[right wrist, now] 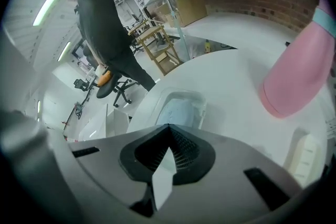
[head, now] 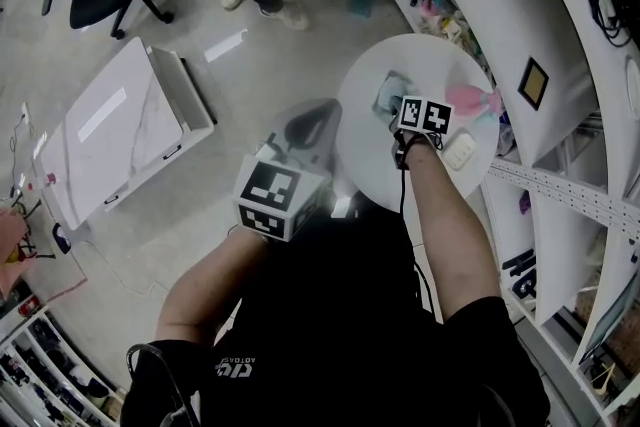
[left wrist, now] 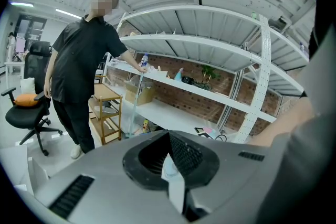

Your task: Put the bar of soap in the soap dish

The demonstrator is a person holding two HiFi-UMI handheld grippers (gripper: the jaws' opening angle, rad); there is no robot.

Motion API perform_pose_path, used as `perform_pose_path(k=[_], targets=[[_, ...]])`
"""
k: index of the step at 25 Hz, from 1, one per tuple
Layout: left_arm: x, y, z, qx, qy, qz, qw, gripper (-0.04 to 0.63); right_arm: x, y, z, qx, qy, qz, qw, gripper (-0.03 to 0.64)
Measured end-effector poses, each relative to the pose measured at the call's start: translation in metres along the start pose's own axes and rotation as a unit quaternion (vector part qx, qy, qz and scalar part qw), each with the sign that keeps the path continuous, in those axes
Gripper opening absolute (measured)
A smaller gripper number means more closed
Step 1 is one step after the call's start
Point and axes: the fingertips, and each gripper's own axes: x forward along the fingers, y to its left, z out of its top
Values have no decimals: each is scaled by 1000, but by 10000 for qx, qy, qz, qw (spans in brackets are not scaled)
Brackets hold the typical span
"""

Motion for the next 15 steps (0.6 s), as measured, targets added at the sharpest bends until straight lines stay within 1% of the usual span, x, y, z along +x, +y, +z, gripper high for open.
perform_pose_path(k=[4, 6, 8, 11, 13, 15], targets=[[-4, -2, -4, 8, 17, -74, 10000, 0, -5, 1, -6, 13, 4, -63, 10000, 15], [-5, -3, -4, -11, -10, -118, 9999, 0, -12, 3, -4, -202, -194, -126, 9995, 14], [-5, -6, -2, -33, -65, -165, 9998, 0, -26, 10, 4, -513, -507, -91, 9974, 14], [-1, -9, 2, -46, -134, -240, 9996, 0, -54, 27, 15, -925, -925, 198, 9912, 14], [2, -12, 5, -53, -172, -270, 9995, 0, -71, 35, 18, -1081, -1119, 446, 9868, 14], [6, -16, 9, -53, -210, -284, 9994, 0, -86, 40, 21, -1149, -1257, 604, 9835, 14]])
